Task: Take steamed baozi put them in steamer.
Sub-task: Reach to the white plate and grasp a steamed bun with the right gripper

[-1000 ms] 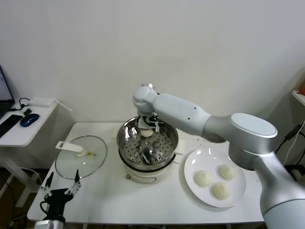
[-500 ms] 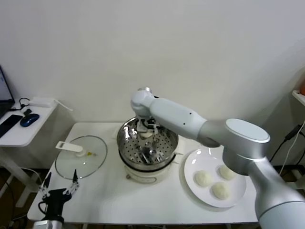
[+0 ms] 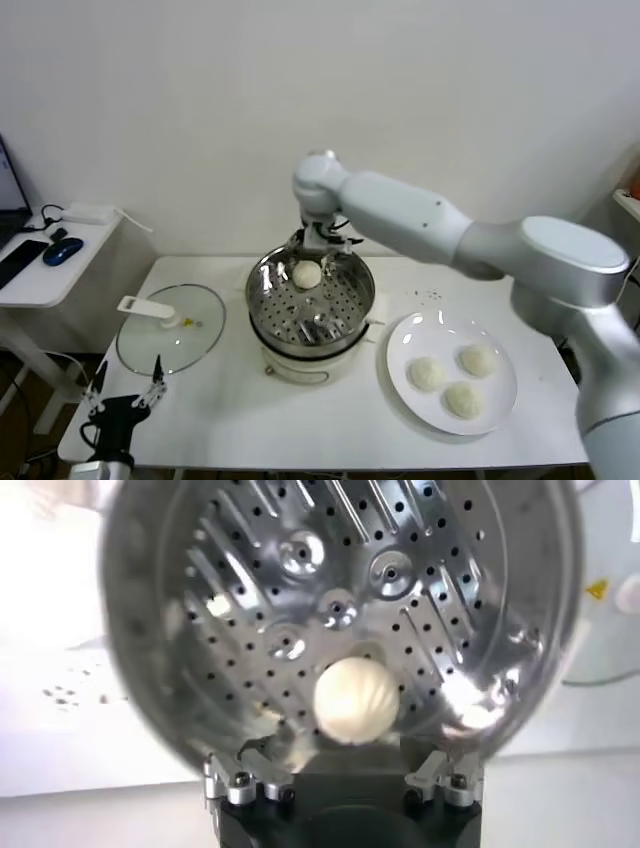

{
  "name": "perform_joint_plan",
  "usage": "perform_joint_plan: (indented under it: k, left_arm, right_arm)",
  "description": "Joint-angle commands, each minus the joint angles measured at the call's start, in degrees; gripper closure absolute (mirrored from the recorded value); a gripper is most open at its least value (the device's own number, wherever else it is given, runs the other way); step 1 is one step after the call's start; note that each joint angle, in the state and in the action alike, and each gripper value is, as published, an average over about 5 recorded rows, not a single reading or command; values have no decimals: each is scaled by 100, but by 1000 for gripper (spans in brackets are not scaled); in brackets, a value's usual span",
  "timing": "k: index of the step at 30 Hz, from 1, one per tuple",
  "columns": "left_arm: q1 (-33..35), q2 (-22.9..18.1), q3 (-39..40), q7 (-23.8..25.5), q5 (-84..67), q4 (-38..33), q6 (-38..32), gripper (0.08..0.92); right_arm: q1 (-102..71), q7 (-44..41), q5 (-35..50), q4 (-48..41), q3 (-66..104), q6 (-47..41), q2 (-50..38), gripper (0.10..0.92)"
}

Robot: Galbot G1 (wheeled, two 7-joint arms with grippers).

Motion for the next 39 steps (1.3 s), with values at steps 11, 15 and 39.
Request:
perform_joint_plan:
  k: [11,15,39]
  left_arm:
    - [109,166,12,-24,-110,-48,-59,177]
    - [79,140,27,-85,-39,-37,-9,177]
    - [72,106,44,-99,-99,28,-78,177]
  right_arm:
    - [1483,1399,5276,2040,-2458,-3577,-3927,203]
    - [923,1349,4940,2410,-2260,-3906,-4453,203]
    - [-1780,1896,3668,2413,-1038,-4744,-4291,203]
